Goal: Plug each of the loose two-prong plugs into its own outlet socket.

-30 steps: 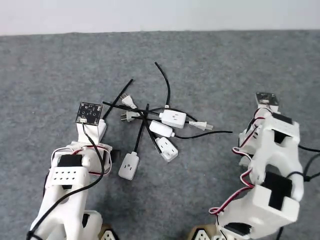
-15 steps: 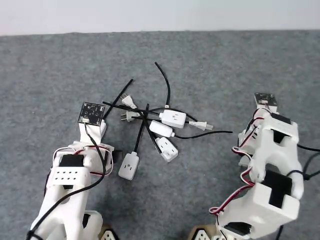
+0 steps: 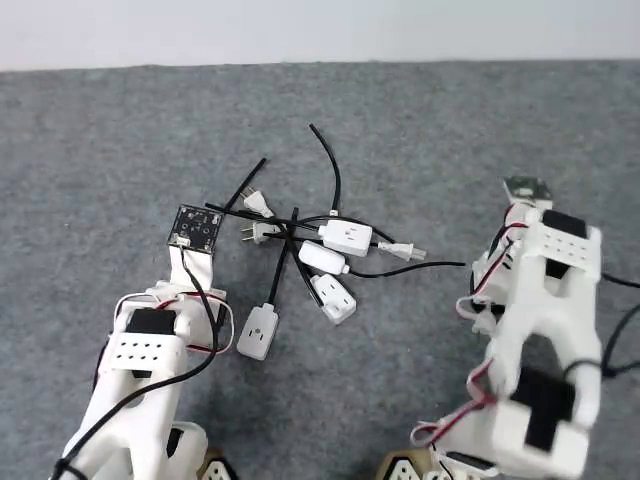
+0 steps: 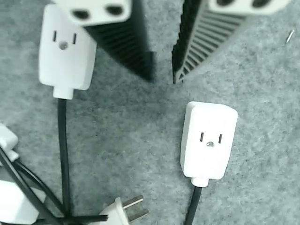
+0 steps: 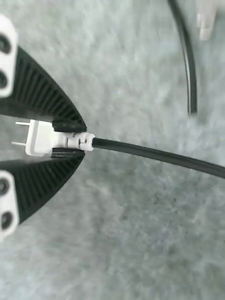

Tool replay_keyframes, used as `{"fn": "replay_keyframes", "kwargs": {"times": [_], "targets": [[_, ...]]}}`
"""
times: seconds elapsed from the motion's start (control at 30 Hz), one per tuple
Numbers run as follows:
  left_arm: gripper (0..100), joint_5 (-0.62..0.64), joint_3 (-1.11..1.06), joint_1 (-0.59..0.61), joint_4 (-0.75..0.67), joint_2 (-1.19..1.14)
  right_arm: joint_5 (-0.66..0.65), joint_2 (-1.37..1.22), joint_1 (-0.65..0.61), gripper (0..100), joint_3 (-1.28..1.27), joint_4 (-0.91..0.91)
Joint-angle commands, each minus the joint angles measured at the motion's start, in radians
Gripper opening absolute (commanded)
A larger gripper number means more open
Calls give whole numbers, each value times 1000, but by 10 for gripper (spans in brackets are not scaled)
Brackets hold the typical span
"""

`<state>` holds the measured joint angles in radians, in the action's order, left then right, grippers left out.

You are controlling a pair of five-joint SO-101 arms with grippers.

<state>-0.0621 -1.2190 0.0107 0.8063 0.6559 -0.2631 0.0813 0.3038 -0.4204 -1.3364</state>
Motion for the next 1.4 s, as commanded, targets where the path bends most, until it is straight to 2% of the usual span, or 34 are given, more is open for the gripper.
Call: {"fn": "replay_keyframes", "kwargs": {"times": [0.0,0.17,0.33,0.4,0.57,0.83,1.13,1.27,1.37], "targets": [[12,-9,30,-3,9,-5,37,266,-111,9,60,-108],[12,-9,47,0,51,-6,75,535,-398,9,58,-200],[12,-54,102,0,84,-114,95,591,-697,9,37,-159],[12,-97,166,0,120,-215,95,591,-782,9,6,-110],[12,-305,292,-28,230,-385,95,595,-941,9,-89,18],[11,-427,202,-107,249,-273,147,590,-1029,9,-258,196],[12,-456,77,-158,222,-87,157,590,-1033,9,-270,196],[12,-408,62,-158,222,-61,155,590,-960,9,-321,186],[13,-339,61,-169,229,-26,153,590,-817,9,-351,162]]}}
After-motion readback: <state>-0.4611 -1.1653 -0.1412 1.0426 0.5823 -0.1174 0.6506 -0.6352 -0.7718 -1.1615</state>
